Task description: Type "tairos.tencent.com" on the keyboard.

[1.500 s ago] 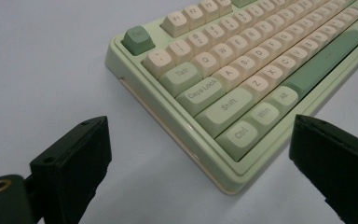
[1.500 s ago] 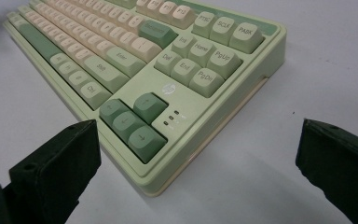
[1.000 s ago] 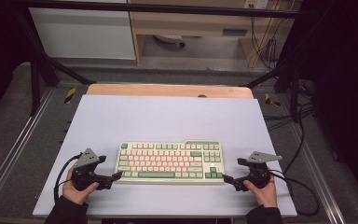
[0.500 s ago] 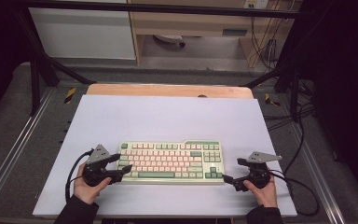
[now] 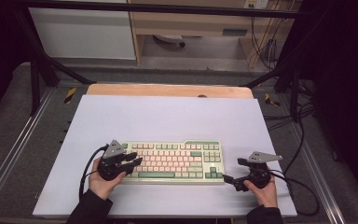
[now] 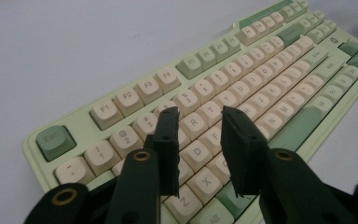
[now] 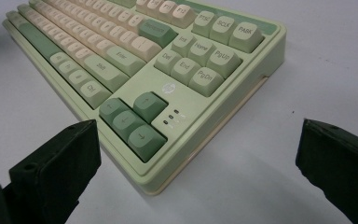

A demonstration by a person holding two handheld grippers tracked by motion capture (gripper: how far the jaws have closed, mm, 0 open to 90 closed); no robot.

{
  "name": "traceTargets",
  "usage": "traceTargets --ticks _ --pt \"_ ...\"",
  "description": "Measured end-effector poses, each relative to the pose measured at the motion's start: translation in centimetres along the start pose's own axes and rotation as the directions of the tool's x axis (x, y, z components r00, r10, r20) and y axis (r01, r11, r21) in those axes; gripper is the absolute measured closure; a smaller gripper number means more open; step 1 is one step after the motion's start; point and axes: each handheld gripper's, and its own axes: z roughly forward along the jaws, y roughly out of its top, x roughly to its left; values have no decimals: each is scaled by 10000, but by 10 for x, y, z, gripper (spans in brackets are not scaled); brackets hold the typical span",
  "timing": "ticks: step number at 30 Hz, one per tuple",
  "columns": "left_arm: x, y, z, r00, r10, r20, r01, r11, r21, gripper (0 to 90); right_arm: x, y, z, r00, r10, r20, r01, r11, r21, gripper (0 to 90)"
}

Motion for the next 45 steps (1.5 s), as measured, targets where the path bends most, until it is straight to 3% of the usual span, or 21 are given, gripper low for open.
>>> traceTargets --ticks 16,32,45 --pt "-16 13 31 9996 151 219 -159 9993 341 897 0 0 1 10000 -7 -28 7 10000 32 5" --pt "-16 13 53 9999 148 29 -149 9980 620 900 1 0 1 10000 35 -68 -35 10000 43 5" --pt "-17 10 59 9995 317 -94 -309 9968 742 900 0 0 1 10000 23 -70 -23 10000 19 5"
